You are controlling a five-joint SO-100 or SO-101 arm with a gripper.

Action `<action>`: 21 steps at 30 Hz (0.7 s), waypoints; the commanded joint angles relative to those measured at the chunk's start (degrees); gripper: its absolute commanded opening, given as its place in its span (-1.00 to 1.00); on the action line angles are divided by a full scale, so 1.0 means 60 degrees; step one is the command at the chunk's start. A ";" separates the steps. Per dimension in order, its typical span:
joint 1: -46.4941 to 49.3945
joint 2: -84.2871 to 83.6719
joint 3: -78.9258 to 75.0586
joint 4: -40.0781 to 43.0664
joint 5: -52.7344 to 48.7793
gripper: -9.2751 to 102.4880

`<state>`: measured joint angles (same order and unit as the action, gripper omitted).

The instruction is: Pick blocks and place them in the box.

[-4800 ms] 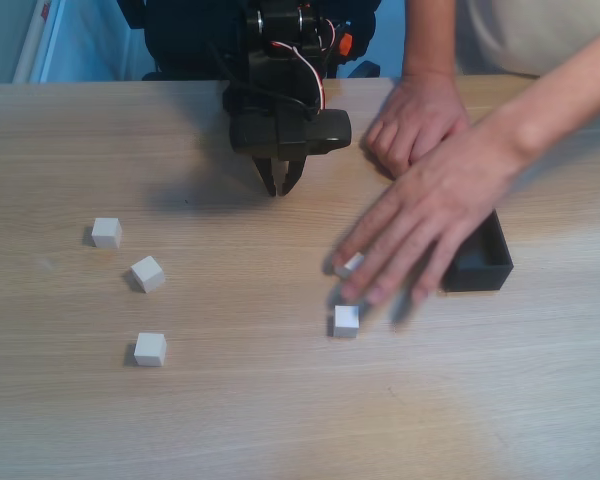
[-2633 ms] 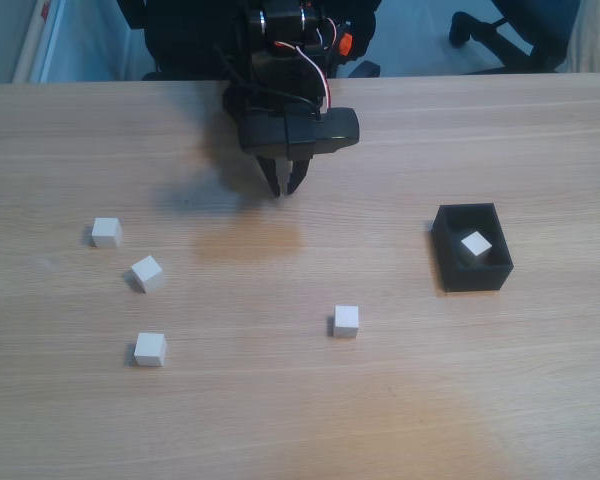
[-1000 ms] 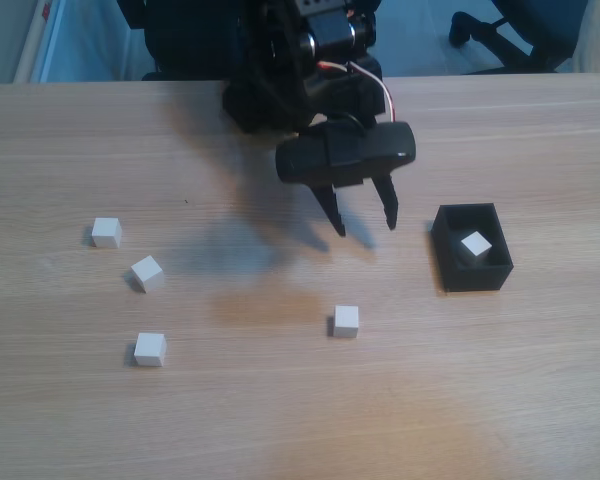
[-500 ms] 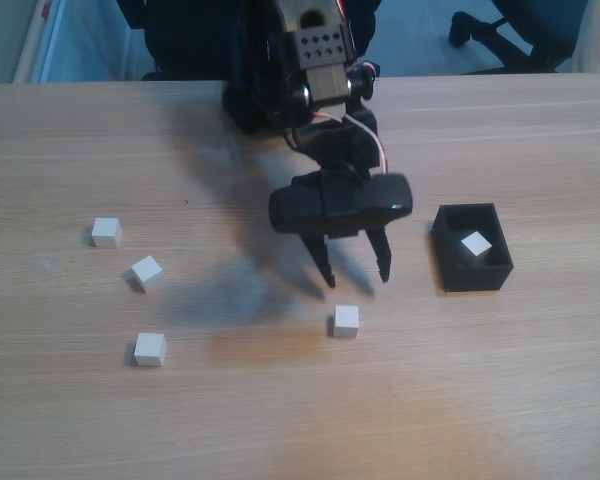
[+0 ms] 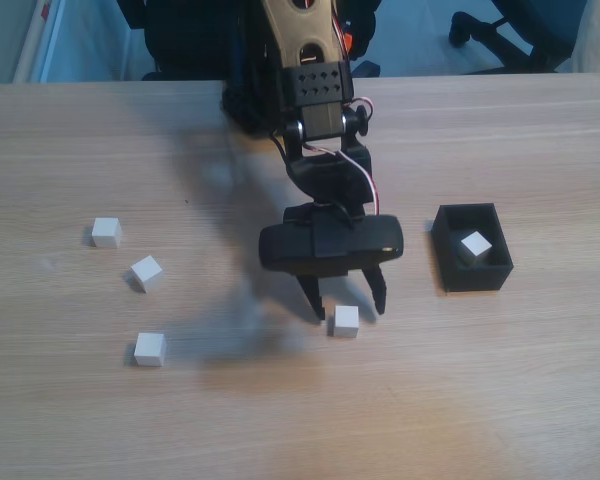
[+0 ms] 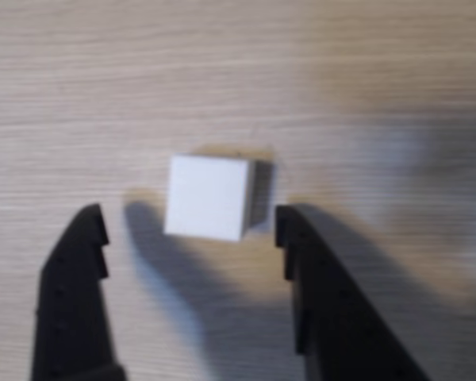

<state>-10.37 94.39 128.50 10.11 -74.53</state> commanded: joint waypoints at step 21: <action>-0.0088 0.0044 -0.0952 -0.0161 0.0410 -0.83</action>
<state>-9.49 90.09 125.24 7.56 -72.95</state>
